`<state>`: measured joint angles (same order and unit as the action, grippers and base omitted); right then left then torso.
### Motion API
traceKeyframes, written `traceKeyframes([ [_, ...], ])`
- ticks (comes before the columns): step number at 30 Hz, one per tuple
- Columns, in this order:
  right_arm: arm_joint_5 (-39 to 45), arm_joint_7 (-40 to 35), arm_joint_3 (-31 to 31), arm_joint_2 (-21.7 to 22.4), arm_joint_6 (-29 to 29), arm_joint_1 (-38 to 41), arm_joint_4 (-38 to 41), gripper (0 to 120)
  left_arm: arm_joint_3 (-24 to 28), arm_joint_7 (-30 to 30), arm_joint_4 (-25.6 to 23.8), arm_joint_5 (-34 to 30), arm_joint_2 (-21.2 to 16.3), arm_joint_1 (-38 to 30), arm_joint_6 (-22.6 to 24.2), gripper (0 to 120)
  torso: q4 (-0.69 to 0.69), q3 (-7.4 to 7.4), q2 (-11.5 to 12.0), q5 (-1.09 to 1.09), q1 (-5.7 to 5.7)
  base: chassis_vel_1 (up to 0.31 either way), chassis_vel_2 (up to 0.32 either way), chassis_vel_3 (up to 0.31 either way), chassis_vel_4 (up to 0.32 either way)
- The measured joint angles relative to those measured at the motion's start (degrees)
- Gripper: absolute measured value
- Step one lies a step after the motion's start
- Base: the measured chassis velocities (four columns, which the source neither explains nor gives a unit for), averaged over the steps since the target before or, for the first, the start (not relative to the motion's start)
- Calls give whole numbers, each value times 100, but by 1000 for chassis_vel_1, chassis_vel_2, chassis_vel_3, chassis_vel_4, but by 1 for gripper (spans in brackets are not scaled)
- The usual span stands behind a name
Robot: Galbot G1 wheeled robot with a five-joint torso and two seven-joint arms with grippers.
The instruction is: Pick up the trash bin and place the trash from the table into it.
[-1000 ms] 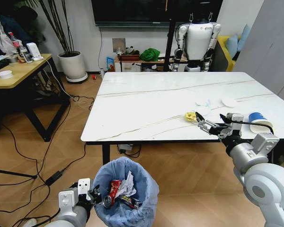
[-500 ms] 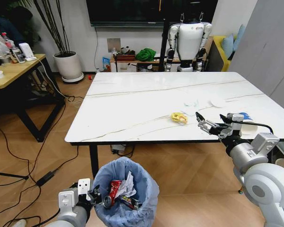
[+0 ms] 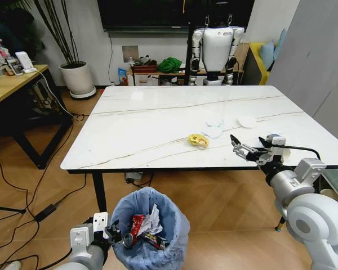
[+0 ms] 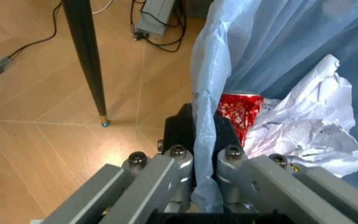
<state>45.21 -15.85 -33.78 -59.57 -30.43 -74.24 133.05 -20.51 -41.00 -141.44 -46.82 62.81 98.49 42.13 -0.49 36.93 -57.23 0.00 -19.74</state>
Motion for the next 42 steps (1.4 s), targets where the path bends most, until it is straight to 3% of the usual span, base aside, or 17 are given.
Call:
traceKeyframes([
  [11, 961, -280, 1035, 548, -57, 1211, -724, 100, 184, 152, 122, 123, -33, -120, 0, 0, 0, 0, 0, -1, 0, 0, 0, 0, 0],
  [27, 1006, -571, 2496, 586, -96, 2351, -1862, 100, 279, 209, 183, 142, -26, -147, 0, 0, 1, 0, 0, 0, 0, 0, 0, 0, 0],
  [39, 950, -542, 2825, 446, -88, 2676, -2486, 100, 165, 209, 139, 99, -16, -158, 0, 0, 1, 0, 0, -1, 0, 0, 0, 0, 0],
  [42, 940, -524, 2834, 423, -73, 2658, -2549, 91, 146, 210, 138, 64, -27, -182, 1, 0, 1, 0, 0, 0, 0, 0, 0, 0, 0],
])
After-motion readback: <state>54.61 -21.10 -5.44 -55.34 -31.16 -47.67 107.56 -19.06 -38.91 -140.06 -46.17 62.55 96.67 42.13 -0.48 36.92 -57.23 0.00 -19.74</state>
